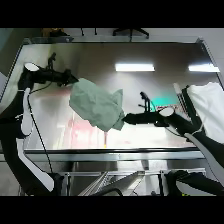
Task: Fold the shirts.
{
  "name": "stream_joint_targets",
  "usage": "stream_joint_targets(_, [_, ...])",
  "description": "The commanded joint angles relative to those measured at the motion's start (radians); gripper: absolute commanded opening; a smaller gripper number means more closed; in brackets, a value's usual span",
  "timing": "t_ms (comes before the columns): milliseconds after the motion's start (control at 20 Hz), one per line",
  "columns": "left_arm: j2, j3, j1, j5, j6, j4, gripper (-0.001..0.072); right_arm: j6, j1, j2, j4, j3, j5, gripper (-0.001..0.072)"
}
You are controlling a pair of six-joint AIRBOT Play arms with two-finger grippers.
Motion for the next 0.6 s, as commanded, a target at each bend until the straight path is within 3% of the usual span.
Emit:
stream_joint_targets(0, [0.153, 0.13, 0.018, -0.104, -0.072, -0.002, 0.0014, -0.039, -0.131, 0.114, 0.016, 0.207, 0.11, 0.0024])
stream_joint_targets(350, [0.749, -0.011, 0.103, -0.111, -0.066, -0.006, 0.0015, -0.019, -0.462, 0.276, 0.016, 0.842, 0.338, 0.0023])
stream_joint_targets(550, [1.07, -0.193, 0.14, -0.083, -0.041, 0.08, 0.0016, -0.001, -0.504, 0.301, 0.016, 0.966, 0.392, 0.0023])
